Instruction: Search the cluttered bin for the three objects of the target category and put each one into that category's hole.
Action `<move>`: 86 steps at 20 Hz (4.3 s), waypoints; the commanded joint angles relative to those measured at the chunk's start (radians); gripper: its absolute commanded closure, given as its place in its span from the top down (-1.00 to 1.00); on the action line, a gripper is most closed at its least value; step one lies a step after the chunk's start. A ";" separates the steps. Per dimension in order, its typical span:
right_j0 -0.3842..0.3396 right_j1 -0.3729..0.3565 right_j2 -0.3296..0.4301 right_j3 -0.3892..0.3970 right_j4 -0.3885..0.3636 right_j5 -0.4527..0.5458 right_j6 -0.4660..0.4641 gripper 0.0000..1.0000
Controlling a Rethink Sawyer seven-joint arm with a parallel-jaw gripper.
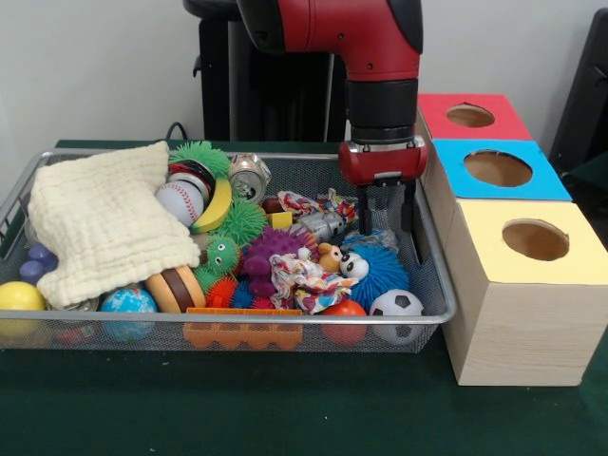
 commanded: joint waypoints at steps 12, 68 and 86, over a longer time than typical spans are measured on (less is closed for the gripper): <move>0.041 0.237 -0.152 0.004 0.021 0.015 0.132 1.00; 0.098 0.440 -0.190 -0.129 0.139 -0.147 0.093 -1.00; 0.072 0.423 -0.165 -0.127 0.102 -0.126 0.088 1.00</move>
